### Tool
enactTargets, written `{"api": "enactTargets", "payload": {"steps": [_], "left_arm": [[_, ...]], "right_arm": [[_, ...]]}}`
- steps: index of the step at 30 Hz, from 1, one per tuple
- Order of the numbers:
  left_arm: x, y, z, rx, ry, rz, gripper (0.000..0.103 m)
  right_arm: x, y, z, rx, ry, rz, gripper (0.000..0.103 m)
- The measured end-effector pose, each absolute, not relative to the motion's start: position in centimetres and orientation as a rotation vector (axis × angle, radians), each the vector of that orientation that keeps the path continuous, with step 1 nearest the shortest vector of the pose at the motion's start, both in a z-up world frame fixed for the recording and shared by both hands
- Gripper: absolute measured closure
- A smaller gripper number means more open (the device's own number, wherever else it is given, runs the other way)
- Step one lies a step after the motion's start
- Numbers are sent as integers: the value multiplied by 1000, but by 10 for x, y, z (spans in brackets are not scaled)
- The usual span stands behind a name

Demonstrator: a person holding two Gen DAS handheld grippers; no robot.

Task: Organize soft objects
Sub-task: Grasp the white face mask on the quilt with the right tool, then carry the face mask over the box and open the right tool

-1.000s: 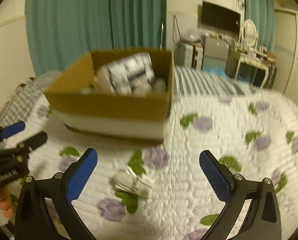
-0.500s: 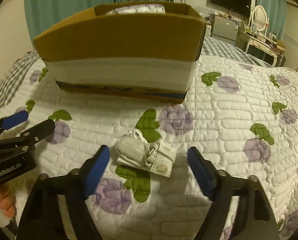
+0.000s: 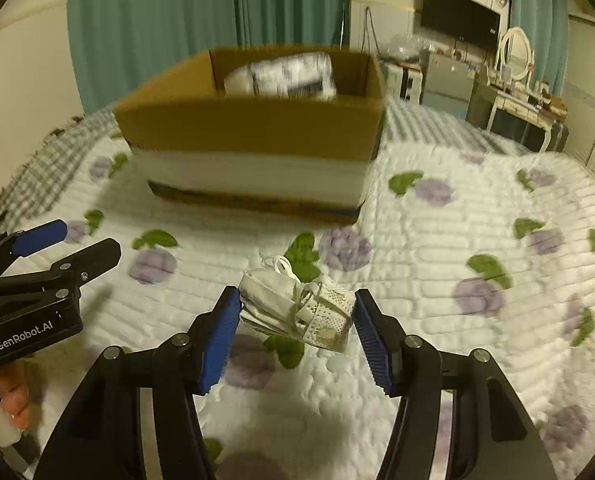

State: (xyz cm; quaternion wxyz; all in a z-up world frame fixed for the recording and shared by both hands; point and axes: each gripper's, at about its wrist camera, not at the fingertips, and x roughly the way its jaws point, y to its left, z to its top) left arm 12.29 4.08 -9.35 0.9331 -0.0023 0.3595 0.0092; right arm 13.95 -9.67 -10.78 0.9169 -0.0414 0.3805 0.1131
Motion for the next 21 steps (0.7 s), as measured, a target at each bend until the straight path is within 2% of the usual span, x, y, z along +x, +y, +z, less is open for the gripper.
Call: {"api": "enactTargets", "payload": {"steps": [13, 16, 21], "left_arm": [[103, 41, 40, 13, 481, 56, 20], [117, 41, 54, 23, 446, 64, 20], [165, 38, 55, 44, 419, 62, 20]], "right_arm": [[117, -109, 39, -73, 530, 270, 45], [131, -107, 73, -79, 486, 274, 45], [163, -98, 96, -83, 455, 295, 45]]}}
